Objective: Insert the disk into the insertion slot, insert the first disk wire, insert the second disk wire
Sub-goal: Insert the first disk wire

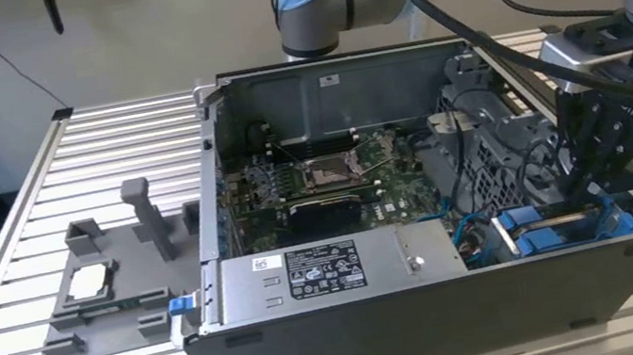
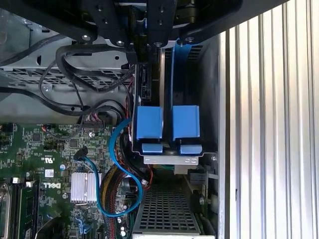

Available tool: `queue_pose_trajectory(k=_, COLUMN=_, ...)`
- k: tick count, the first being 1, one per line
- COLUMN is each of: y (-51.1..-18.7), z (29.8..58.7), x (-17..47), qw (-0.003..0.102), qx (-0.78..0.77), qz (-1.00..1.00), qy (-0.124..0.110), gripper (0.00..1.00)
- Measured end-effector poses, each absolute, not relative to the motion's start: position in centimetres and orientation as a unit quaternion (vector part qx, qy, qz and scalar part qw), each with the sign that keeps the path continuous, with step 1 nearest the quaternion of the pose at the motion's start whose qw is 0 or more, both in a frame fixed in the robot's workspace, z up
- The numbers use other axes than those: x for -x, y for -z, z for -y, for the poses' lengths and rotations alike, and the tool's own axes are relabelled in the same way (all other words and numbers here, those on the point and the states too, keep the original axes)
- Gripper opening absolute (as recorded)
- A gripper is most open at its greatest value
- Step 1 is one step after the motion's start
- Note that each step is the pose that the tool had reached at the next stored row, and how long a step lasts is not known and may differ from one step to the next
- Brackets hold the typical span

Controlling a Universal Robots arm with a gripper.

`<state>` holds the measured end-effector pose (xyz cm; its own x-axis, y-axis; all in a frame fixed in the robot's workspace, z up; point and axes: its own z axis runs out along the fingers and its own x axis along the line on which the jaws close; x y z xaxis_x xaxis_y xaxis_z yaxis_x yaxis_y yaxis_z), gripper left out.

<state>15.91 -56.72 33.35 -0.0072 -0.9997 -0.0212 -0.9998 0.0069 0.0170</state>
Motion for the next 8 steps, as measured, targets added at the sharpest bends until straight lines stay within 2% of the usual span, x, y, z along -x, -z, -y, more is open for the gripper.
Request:
queue_pose_trajectory(k=2, y=-33.33, z=56.72, x=-15.91, qw=0.002, qx=0.705, qz=-0.71, qy=-0.013, gripper=0.21)
queue_pose_trajectory(k=3, y=-33.34, z=56.72, x=-15.9, qw=0.002, qx=0.705, qz=-0.71, qy=-0.013, gripper=0.27)
queue_pose_trajectory(k=8, y=-34.09, z=56.72, x=-15.91, qw=0.002, qx=0.705, qz=-0.71, qy=-0.014, gripper=0.27)
